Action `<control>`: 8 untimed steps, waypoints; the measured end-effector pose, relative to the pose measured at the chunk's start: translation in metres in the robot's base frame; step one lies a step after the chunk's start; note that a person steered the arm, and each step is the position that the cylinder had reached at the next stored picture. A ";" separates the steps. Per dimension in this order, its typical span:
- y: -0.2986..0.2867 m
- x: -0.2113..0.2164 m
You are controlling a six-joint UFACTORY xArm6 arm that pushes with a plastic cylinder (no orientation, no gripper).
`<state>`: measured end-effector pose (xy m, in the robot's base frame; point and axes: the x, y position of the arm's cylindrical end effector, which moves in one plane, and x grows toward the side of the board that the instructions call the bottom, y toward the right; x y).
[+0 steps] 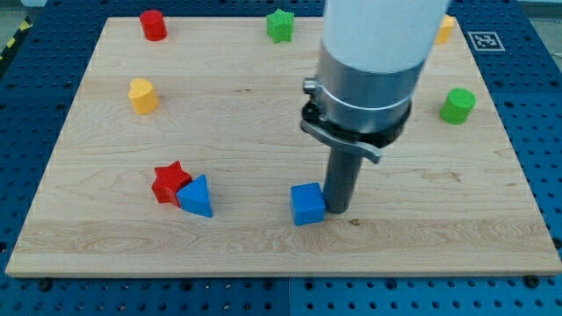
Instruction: Move the blue cube into the blue triangle
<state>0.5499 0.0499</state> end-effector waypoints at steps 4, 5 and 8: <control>-0.044 0.010; -0.055 0.013; -0.079 0.045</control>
<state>0.5945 -0.0290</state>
